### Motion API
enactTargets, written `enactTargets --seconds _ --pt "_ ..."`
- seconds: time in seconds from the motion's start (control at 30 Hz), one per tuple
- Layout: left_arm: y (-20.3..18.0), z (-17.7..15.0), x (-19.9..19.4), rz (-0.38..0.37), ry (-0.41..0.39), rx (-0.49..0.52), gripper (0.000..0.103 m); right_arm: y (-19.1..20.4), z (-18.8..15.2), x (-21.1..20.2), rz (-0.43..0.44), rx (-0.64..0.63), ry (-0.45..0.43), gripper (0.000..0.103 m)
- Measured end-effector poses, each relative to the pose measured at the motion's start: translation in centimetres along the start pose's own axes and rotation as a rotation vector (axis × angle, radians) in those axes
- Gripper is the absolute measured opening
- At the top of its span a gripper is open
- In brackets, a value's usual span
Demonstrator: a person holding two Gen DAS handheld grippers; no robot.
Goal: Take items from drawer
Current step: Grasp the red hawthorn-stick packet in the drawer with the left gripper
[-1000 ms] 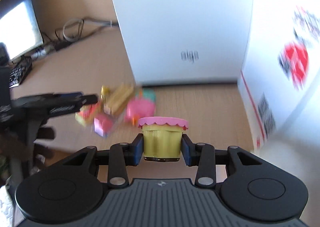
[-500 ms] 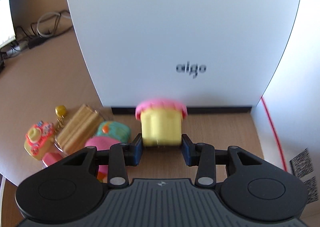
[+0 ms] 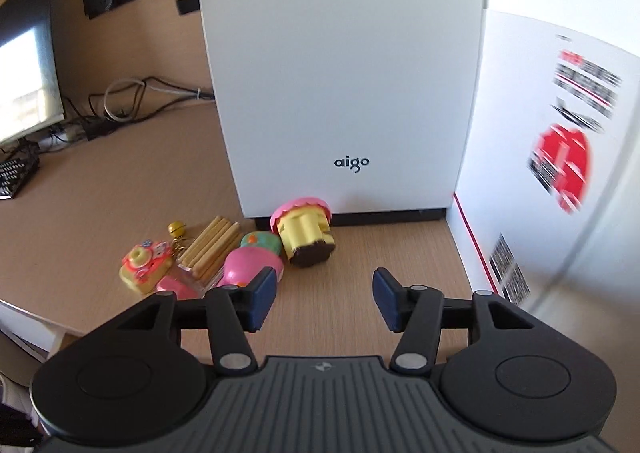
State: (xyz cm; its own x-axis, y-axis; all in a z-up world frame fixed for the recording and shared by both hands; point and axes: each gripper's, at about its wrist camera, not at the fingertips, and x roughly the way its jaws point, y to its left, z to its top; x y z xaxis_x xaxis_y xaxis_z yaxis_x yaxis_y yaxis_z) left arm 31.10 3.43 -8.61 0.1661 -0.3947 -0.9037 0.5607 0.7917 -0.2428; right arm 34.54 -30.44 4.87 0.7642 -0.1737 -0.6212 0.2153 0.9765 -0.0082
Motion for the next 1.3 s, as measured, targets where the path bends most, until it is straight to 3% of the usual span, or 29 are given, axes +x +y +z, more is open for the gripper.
enactTargets --seconds 0.07,0.2,0.33,0.63,0.8,0.87,1.07,1.3 --pt "0.1 0.1 0.5 0.003 0.027 0.013 0.050 -0.1 -1.3 -1.3 0.009 0.023 -0.022 0.061" --pt "-0.6 0.5 2.8 0.058 0.108 0.067 0.050 0.7 -3.4 -2.3 0.086 -0.028 0.104 0.061" --pt "-1.7 0.5 5.3 0.095 0.199 0.133 0.050 0.5 -5.4 -2.9 0.100 -0.036 0.164 0.061" --pt "-2.6 0.3 9.7 0.202 0.297 0.186 0.052 -1.7 -7.5 -3.6 0.046 -0.041 0.225 0.061" --pt "-2.9 0.2 9.8 0.194 0.280 0.223 0.051 -1.6 -7.5 -3.6 0.041 -0.056 0.242 0.061" --pt "-2.8 0.0 9.6 0.191 0.265 0.219 0.041 -1.5 -7.7 -3.3 0.061 -0.040 0.271 0.061" --pt "-1.9 -0.5 8.5 0.156 0.215 0.153 0.033 -0.4 -9.6 -1.3 0.180 0.024 0.482 0.061" --pt "0.2 -0.8 3.6 0.105 0.020 -0.031 0.032 0.4 -11.6 2.0 0.241 0.173 0.747 0.056"
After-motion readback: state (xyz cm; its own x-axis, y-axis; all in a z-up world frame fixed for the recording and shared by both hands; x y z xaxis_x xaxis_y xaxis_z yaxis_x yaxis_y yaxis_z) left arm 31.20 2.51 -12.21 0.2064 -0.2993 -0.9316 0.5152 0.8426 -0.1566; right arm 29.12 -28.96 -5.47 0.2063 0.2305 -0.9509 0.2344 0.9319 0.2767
